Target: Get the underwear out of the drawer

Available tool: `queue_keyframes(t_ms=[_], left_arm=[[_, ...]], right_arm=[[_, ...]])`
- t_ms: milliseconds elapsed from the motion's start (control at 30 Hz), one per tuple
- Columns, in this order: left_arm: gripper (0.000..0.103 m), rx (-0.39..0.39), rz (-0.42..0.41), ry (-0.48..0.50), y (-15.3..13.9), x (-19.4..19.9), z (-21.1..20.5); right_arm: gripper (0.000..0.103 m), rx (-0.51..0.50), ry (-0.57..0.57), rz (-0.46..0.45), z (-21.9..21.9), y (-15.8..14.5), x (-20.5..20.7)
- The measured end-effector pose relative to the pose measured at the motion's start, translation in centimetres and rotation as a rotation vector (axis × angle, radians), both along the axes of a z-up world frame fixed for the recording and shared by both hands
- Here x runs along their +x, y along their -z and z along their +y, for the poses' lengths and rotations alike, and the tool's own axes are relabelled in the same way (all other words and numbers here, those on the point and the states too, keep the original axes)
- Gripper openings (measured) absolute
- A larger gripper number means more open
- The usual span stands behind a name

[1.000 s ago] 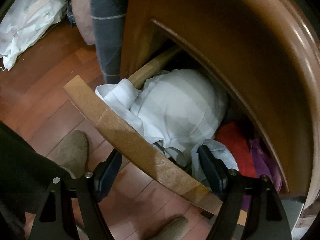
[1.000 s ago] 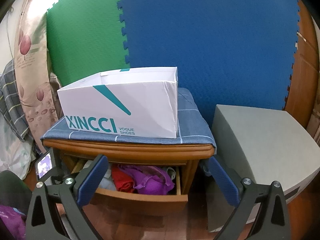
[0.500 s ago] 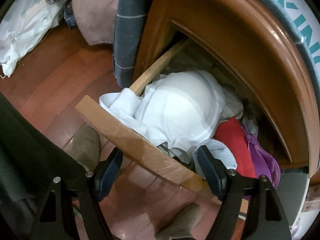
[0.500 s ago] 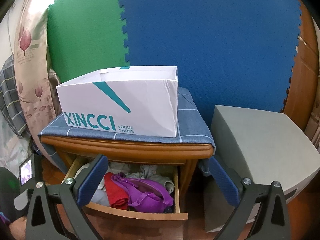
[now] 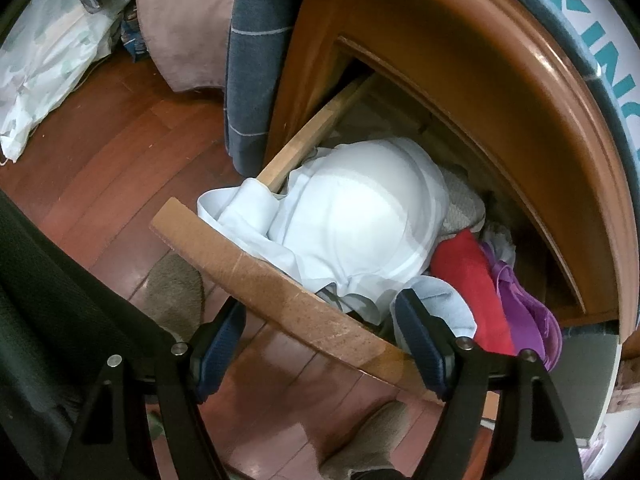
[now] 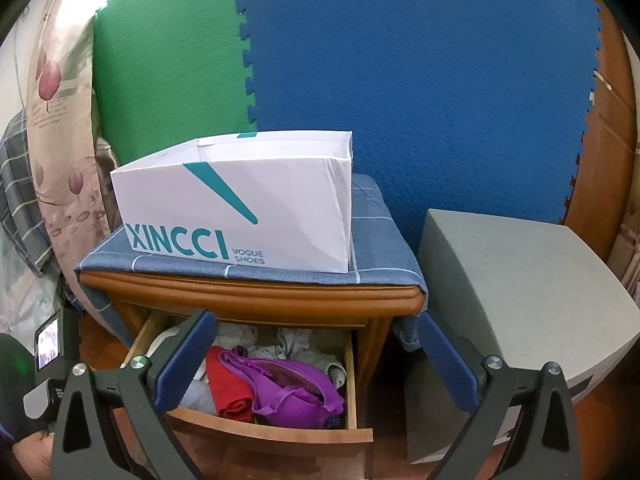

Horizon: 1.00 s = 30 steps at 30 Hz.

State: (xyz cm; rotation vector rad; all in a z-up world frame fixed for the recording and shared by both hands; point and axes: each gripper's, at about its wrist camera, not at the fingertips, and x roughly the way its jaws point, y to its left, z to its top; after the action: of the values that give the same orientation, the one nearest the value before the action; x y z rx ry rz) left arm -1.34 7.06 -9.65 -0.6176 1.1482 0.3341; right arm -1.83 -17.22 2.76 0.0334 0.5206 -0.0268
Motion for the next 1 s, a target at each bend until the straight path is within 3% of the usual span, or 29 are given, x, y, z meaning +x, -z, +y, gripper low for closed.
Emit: queue_keyframes(t_ms=[833, 1000], left_arm=[[0.082, -0.081, 0.082, 0.070, 0.4, -1.5, 1.3], [0.079, -0.002, 0.064, 0.110, -1.3, -1.2, 0.7]], right_arm=[[0.103, 0.057, 0.050, 0.000, -1.7, -0.4, -0.8], [0.103, 0.088, 0.068, -0.010, -2.5, -0.5, -1.1]])
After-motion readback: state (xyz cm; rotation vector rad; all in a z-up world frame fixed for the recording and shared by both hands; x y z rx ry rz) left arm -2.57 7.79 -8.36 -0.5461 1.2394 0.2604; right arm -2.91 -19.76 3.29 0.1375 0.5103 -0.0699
